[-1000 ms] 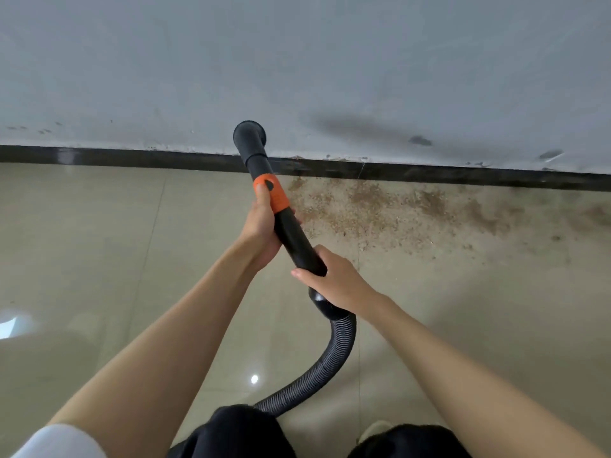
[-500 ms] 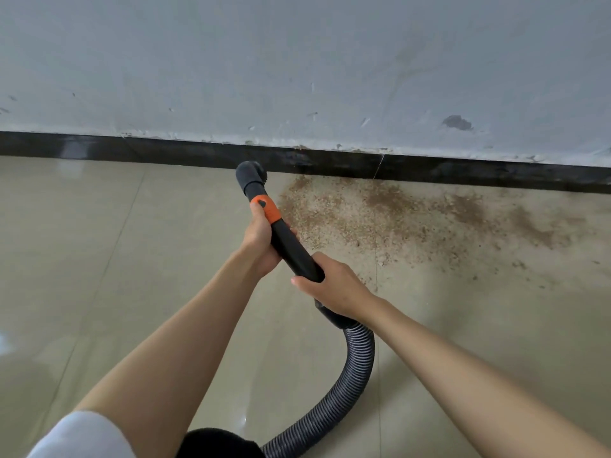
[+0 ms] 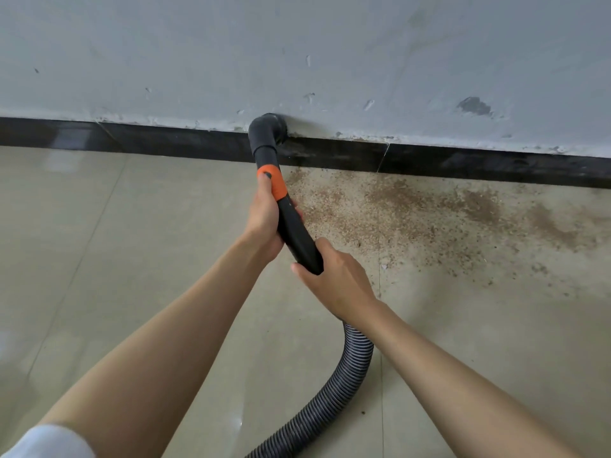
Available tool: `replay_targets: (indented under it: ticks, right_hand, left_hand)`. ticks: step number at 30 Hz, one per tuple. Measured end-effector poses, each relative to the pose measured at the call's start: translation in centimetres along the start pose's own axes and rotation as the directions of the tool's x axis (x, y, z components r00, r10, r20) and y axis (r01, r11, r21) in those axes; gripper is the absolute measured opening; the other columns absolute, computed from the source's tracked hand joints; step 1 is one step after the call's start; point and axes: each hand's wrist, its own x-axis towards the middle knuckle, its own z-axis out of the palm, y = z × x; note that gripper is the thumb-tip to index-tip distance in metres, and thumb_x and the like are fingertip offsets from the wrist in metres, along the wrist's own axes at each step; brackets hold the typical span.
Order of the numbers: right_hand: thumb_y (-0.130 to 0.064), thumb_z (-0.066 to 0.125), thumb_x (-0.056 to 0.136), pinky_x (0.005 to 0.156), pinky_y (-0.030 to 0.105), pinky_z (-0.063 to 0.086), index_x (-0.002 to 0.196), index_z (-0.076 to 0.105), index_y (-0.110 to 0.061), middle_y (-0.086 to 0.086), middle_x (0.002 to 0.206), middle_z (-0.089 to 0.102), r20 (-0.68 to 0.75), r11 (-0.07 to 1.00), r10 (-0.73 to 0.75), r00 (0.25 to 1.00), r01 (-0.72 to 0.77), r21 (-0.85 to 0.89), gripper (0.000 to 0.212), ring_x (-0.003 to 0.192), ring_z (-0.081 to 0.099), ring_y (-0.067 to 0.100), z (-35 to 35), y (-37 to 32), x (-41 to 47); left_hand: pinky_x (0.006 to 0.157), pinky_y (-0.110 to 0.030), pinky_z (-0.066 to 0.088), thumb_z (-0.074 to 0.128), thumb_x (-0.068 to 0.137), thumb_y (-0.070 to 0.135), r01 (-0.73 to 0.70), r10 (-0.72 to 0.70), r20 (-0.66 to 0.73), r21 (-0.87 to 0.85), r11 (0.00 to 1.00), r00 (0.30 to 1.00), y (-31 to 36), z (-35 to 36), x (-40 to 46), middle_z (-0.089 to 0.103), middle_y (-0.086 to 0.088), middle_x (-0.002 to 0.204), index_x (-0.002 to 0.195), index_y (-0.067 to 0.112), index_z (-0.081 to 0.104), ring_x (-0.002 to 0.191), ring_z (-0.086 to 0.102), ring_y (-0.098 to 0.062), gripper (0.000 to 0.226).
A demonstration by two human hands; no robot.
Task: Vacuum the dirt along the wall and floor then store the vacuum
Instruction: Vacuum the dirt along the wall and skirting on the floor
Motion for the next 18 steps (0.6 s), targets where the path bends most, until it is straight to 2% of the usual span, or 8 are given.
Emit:
replay_targets:
  ticks: [8, 12, 18]
  right_hand:
    - [-0.042, 0.057, 0.093, 0.047, 0.025, 0.026, 0.085, 0.036, -0.020, -0.006, 0.063, 0.041, -0.030, 0.999, 0.050, 0.998, -0.050, 0.001, 0.031, 0.050, 0.037, 0.011, -1.0, 1.7, -1.1]
    - [-0.042, 0.056, 0.093, 0.047, 0.027, 0.029, 0.087, 0.038, -0.019, -0.004, 0.064, 0.045, 0.028, 0.997, 0.074, 0.997, -0.075, 0.023, 0.030, 0.052, 0.041, 0.014, -2.1, 1.3, -1.7]
    - [-0.042, 0.059, 0.091, 0.056, 0.032, 0.038, 0.090, 0.042, -0.016, -0.001, 0.071, 0.053, 0.178, 0.988, 0.042, 0.983, -0.068, 0.141, 0.030, 0.063, 0.053, 0.020, -5.7, -1.7, -2.3]
  left_hand:
    - [0.051, -0.027, 0.048, 0.041, 0.094, 0.054, 0.018, -0.018, 0.004, 0.018, 1.000, 1.000, -1.5, 1.9, 0.0, 0.048, -0.004, 0.062, 0.111, 0.010, 0.048, 0.047, 0.050, -0.017, 0.047]
    - [0.049, -0.027, 0.049, 0.043, 0.093, 0.055, 0.060, -0.060, 0.003, 0.028, 0.998, 0.998, -1.3, 2.6, -1.1, 0.049, -0.004, 0.060, 0.120, 0.011, 0.048, 0.047, 0.051, -0.017, 0.051]
    - [0.052, -0.028, 0.048, 0.042, 0.092, 0.058, 0.152, -0.151, -0.013, 0.039, 0.988, 0.988, 2.6, 3.5, -5.4, 0.048, -0.006, 0.064, 0.095, 0.009, 0.049, 0.054, 0.049, -0.019, 0.050]
